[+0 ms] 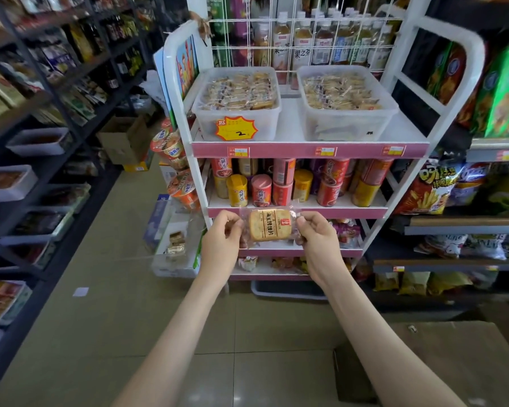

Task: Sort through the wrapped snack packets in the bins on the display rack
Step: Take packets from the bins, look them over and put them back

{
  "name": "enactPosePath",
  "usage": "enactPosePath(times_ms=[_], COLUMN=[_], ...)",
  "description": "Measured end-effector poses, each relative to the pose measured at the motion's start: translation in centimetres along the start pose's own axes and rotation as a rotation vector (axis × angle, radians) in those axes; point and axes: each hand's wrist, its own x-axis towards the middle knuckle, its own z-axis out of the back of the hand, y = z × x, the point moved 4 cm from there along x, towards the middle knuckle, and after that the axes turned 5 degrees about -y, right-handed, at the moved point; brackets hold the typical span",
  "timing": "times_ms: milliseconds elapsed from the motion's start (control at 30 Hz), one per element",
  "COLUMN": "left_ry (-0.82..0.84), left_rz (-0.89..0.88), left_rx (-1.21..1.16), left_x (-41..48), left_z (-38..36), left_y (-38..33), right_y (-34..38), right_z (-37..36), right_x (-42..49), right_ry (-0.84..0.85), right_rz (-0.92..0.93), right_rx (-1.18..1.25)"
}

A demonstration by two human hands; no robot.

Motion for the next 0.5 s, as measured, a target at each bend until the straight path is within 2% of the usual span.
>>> enactPosePath(times_ms=[133, 233, 300, 400, 500], left_ry=[-0.018, 0.196, 0.335, 0.309, 0.298], left_rz=[-0.079, -0.044, 0.054, 0.148, 0.172], left_rx=[0.055, -0.109, -0.324, -0.553, -0.688], left_x=[-0.7, -2.1, -2.9, -3.0, -2.4], left_z=[0.8, -0.1, -0.8, -0.8, -0.5], left_y=[-1.9, -3.4, -3.8, -3.6, -2.8], right_y=[1.7, 3.2, 3.8, 4.5, 5.0], right_z=[-0.1, -1.1, -2.4, -3.9, -4.3], right_x=[-0.5, -2.0, -3.4, -5.3, -6.0], right_ry=[-0.078, -0.059, 0.032, 0.198, 0.287], right_rz=[0.096, 0.220, 0.321, 0.467, 0.583], right_rx=[-0.006, -0.050, -0.119, -0.261, -0.337])
